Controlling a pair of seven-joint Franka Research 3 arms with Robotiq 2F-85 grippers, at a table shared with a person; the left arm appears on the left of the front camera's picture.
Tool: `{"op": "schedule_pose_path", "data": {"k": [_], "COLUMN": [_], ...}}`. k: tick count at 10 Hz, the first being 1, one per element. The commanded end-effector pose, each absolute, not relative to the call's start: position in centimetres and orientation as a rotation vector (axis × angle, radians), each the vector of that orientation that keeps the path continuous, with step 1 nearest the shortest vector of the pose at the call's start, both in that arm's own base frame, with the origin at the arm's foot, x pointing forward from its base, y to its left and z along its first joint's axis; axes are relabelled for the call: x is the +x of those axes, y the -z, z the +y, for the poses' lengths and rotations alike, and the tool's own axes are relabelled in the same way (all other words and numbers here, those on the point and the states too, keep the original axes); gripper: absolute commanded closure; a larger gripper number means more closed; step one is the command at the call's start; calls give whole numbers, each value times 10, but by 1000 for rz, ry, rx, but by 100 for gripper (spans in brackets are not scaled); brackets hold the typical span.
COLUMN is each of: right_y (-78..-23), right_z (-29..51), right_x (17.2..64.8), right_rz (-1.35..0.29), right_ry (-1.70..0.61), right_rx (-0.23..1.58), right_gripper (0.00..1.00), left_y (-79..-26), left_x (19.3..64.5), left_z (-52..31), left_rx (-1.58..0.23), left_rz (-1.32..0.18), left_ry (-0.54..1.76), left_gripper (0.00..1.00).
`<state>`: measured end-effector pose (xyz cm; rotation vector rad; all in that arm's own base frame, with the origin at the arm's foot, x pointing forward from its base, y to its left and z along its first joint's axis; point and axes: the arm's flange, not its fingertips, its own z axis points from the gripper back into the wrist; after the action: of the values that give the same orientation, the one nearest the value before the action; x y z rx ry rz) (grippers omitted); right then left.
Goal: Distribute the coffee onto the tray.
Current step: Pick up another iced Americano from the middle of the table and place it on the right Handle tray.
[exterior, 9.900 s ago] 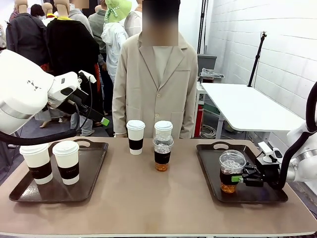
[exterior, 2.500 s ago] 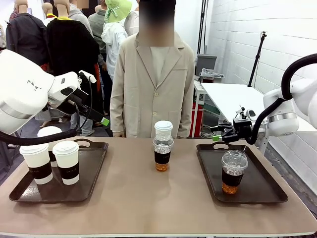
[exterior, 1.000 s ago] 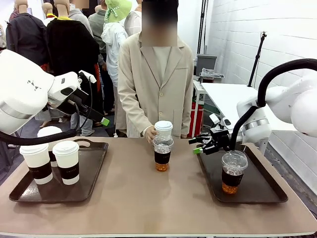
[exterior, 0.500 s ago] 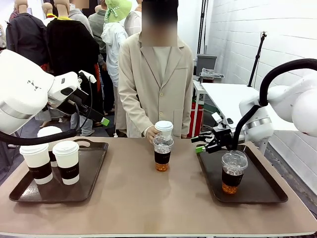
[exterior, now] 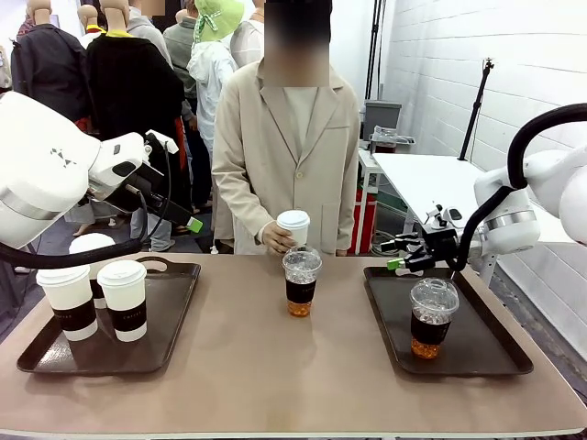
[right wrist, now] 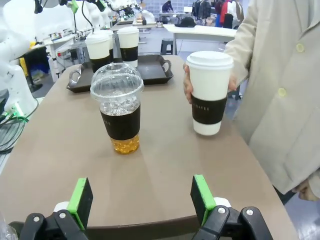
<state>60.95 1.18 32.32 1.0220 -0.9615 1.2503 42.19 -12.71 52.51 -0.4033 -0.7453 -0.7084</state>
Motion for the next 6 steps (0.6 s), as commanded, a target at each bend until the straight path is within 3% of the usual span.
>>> {"op": "schedule_pose_path", "data": {"k": [1,6], "right_y": [-326,-323], "right_z": [20,13], "right_x": [609,610], "right_rz": [-975,-967], "right_ry": [-1234,-1244], "right_rx": [1028,1026], "right_gripper": [0,0], "left_y": [-524,-524], "left_x": [424,424], "left_z": [-126,-126], "left_rx": [-427,-427], "left_rz": [-744,-744], "left_ry": [701,701], "left_gripper": [0,0]}}
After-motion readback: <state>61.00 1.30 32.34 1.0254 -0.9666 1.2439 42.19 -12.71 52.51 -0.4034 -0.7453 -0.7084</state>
